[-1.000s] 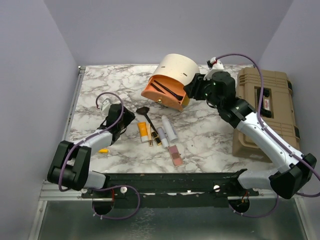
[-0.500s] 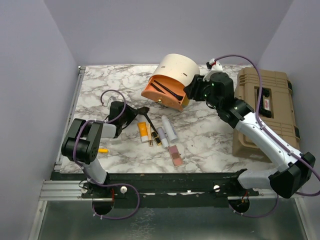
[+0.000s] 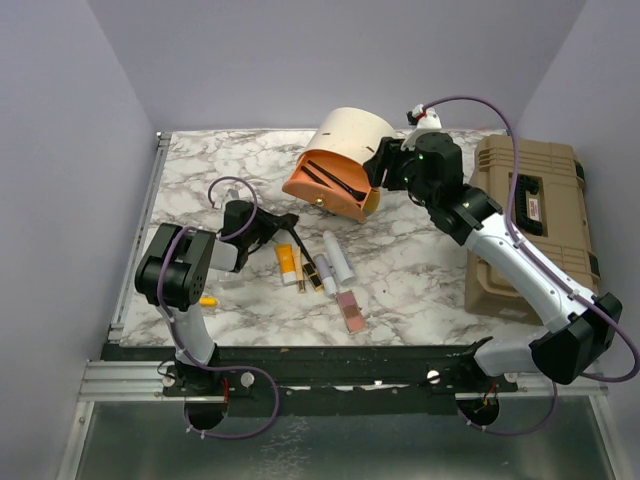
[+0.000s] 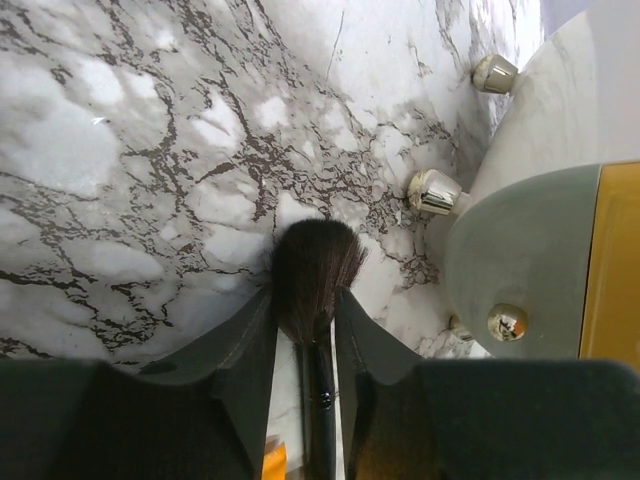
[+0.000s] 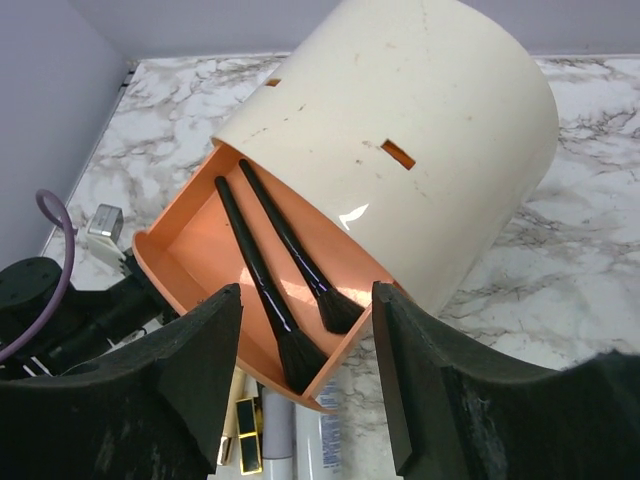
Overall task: Organize the makeup
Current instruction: Pick up the makeup brush from the center of the board.
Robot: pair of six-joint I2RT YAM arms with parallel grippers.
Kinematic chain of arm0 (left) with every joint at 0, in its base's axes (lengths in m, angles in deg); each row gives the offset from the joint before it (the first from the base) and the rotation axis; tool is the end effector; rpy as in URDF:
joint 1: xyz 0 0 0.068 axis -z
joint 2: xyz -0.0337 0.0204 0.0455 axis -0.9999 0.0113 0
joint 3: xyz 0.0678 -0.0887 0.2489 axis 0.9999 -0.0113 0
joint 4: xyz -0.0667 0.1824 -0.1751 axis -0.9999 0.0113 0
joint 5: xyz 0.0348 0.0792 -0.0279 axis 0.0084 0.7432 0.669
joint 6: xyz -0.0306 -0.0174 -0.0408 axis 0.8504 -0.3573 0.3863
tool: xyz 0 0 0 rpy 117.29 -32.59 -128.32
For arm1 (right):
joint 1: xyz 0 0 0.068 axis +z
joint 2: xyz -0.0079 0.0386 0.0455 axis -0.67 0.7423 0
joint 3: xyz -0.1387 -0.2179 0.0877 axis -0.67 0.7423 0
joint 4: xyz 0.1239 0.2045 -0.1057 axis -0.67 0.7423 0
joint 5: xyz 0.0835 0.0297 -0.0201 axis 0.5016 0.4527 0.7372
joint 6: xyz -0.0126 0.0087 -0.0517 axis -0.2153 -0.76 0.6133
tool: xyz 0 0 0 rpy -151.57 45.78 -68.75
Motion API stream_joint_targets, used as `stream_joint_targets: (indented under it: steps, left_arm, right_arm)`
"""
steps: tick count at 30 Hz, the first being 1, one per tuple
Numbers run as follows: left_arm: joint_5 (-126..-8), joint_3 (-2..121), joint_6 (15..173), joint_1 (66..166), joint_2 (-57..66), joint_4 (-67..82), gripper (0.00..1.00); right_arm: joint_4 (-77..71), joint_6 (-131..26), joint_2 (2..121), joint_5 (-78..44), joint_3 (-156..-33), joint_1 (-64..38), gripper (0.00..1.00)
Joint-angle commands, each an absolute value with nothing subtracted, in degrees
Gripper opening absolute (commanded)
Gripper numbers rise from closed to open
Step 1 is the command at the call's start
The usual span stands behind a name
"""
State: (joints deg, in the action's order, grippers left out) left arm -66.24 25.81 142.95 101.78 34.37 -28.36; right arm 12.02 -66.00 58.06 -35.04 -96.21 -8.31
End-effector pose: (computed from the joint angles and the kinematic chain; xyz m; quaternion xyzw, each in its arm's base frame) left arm 0.3289 -0.0772 0.1168 -0.3195 0.7951 -0.3507 0.3778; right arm 0.2635 0.1685 0.3988 -0.0419 0.7981 0.2067 0.5643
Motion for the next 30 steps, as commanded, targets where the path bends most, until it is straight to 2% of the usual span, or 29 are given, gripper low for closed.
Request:
stream_joint_targets:
  steps: [1, 5, 7, 11, 21, 30]
  left_arm:
    - [-66.3, 24.0, 143.5, 101.6, 35.2, -29.7, 0.28]
    - [-66.7, 24.1, 143.0, 101.5, 35.8, -29.7, 0.18]
    - [-66.7, 24.1, 142.0, 100.9, 35.5, -29.7, 0.08]
    - [-67.3, 24.1, 140.2, 99.1, 34.2, -28.9, 0.01]
    - [-65.9, 22.2, 133.5, 95.9, 27.9, -20.5, 0.00]
    - [-56.8, 28.1, 120.8, 91.4, 22.9, 0.5, 0.00]
  right_arm:
    - [11.8, -63.7, 58.9, -37.5, -98.2, -8.1, 0.61]
    - [12.3, -63.7, 59.0, -37.5, -98.3, -8.2, 0.61]
    - [12.9, -63.8, 58.7, -37.1, -98.4, -8.2, 0.61]
    - [13.4, -64.3, 57.9, -35.4, -98.3, -8.1, 0.63]
    - [13.8, -66.2, 56.7, -33.2, -96.8, -8.2, 0.64]
    - [14.7, -67.1, 56.7, -31.5, -96.6, -8.1, 0.64]
